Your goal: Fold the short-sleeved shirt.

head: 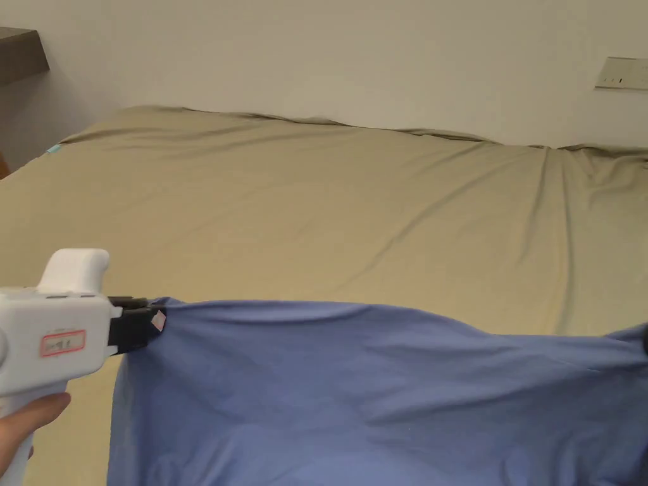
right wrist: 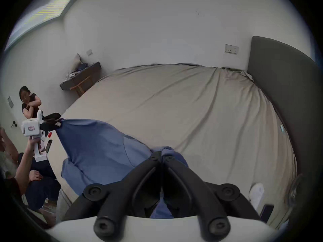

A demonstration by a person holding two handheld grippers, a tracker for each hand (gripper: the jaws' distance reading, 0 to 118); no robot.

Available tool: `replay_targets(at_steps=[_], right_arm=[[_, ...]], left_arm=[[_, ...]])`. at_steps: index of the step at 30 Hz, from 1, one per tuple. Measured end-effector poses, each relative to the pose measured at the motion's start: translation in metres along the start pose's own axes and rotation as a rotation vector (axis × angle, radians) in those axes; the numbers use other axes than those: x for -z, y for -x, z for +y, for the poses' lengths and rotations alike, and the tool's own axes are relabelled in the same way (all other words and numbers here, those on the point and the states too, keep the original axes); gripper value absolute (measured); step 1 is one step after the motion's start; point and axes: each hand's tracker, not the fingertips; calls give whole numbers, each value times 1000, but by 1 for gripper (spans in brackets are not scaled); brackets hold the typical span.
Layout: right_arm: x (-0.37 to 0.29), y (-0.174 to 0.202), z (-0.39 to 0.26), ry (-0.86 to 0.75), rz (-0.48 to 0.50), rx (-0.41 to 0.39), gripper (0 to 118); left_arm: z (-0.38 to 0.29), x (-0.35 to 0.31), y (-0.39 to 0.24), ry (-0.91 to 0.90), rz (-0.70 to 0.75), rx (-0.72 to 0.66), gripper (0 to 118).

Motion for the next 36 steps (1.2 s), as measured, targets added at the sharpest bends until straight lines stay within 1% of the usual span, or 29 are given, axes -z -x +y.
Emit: replay_targets(at_steps=[2,3,4,5,7,8,9,11,12,14,15,16,19,20,21,22,23,24,26,27,30,31,32,33,34,35,36], right_arm=[[-19,-5,-27,-6,-22,35,3],[-23,-11,-42,14,-7,48,3],[-30,-13,-59,20,-32,78,3],[-35,-16,-74,29,-34,94,3],[-42,-21,-112,64,-42,153,3],[-44,-23,-128,80,-30,177,3],[-43,-25,-146,99,-39,216,3],[-41,-24,-178,154,-22,242,3],[-39,-24,-193,170,-43,271,3],[-32,-27,-215,209,-60,275,3],[-29,-23,-225,229,-100,273,3],[-24,-25,-231,234,-107,271,3],[-12,-26,-237,263,-124,264,3],[-9,-26,-236,281,-120,260,4],[-8,-24,-233,305,-117,257,17],[-11,-16,-229,315,-120,238,42],[-16,-7,-224,320,-133,189,86],[-22,0,-220,291,-158,151,98],[-42,15,-207,211,-171,97,97],[-54,24,-201,158,-173,89,97],[-78,48,-182,-17,-138,113,97],[-87,60,-177,-53,-142,126,96],[-91,69,-172,-78,-141,136,88],[-93,76,-168,-86,-150,133,68],[-94,84,-166,-101,-163,125,32],[-95,90,-164,-112,-168,106,3],[-93,96,-163,-112,-168,80,3]], left_arm=[[-22,-24,-3,-6,6,2,4],[-36,-36,-3,-7,7,2,4],[-53,-44,-1,-5,7,0,4],[-67,-53,0,-8,2,-8,4],[-101,-70,-4,5,2,-11,4],[-116,-76,-6,13,3,-16,4],[-131,-78,-5,56,-12,-23,4],[-158,-77,-2,119,6,-69,4],[-171,-78,-7,141,7,-83,4],[-193,-73,-6,164,31,-119,4],[-203,-69,-4,176,31,-132,4],[-211,-64,3,196,42,-150,4],[-225,-56,0,214,48,-132,4],[-227,-56,-2,219,56,-121,10],[-228,-58,-4,221,63,-118,21],[-228,-62,-6,212,72,-121,47],[-227,-67,-6,202,71,-133,90],[-226,-74,-8,202,66,-160,99],[-217,-94,-12,110,45,-226,99],[-207,-106,-17,66,38,-246,100],[-180,-131,-36,-51,61,-227,100],[-173,-136,-41,-85,56,-222,100],[-169,-138,-46,-116,30,-221,98],[-164,-139,-51,-139,20,-219,92],[-160,-139,-57,-151,34,-215,71],[-156,-137,-62,-151,50,-207,18],[-155,-134,-66,-177,73,-171,0]])
